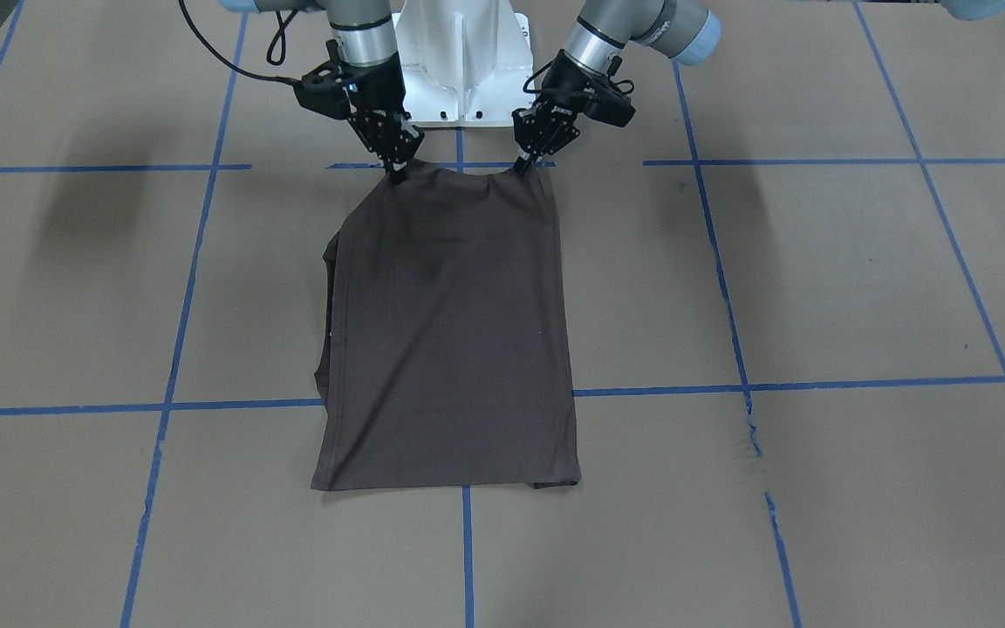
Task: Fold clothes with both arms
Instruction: 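Close both grippers on the shirt's edge nearest the robot, then lift the near edge with both grippers and fold it farther from the robot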
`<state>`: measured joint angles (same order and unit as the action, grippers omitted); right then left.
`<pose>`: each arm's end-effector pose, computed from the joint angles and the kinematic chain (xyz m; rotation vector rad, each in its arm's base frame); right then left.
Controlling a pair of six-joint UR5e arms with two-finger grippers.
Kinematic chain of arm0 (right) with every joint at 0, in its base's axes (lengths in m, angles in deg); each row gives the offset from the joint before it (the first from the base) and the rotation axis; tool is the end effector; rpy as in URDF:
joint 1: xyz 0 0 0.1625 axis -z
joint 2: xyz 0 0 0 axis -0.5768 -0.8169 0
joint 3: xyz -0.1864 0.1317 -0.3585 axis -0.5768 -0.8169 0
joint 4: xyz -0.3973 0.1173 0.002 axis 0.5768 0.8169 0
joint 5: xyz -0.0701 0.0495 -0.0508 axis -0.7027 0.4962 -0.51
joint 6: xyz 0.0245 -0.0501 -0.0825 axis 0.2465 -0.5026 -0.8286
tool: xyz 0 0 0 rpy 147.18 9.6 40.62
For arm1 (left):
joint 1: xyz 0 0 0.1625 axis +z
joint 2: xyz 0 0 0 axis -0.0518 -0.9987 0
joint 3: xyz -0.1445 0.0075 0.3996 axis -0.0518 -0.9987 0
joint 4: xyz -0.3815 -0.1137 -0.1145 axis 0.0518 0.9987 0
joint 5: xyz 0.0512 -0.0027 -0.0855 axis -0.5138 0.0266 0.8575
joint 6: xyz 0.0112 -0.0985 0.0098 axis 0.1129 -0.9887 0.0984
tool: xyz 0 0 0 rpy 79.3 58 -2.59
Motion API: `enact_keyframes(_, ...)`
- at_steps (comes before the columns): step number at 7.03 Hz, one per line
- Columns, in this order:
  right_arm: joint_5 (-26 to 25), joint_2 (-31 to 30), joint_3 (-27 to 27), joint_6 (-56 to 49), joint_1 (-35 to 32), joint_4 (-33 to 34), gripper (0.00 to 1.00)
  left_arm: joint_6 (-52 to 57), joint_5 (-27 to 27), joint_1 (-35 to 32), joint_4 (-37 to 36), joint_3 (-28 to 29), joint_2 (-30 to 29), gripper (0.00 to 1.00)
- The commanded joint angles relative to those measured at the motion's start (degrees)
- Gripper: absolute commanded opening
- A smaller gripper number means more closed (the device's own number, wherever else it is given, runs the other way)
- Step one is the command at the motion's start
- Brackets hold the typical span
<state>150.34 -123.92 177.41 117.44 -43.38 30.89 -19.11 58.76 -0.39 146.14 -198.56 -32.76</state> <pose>-0.5144 -0.2328 0.2158 0.0118 -0.9804 0.7995 0.5217 -0.1987 0.2805 0.1289 1.3648 -0.5494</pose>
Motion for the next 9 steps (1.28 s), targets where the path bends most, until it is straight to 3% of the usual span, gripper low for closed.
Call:
enact_keyframes(1,-0.06,0.13,10.68,0.07,3.12,7.14,0.00,0.03,2.01,-0.15,-11.85,-12.72,0.20,0.00)
enact_keyframes(2,-0.06,0.22,15.52,0.07,4.97,11.79,0.00,-0.05,4.54,-0.15,-18.44,-19.57,0.20,0.00)
enact_keyframes(3,-0.06,0.22,16.26,0.07,5.42,12.97,0.00,-0.05,6.83,0.11,-26.34,-25.12,-0.76,0.00)
enact_keyframes(4,-0.06,-0.04,15.92,0.07,5.43,13.07,0.00,0.03,8.68,0.28,-30.77,-25.44,-3.12,0.00)
enact_keyframes(7,-0.15,0.31,10.58,-0.89,1.93,12.72,0.00,6.15,9.05,-6.54,-31.08,-16.06,-8.39,0.00)
enact_keyframes(9,0.12,0.49,9.34,-1.16,-1.59,12.54,0.00,11.43,13.68,-14.53,-30.99,-9.66,-12.87,0.00)
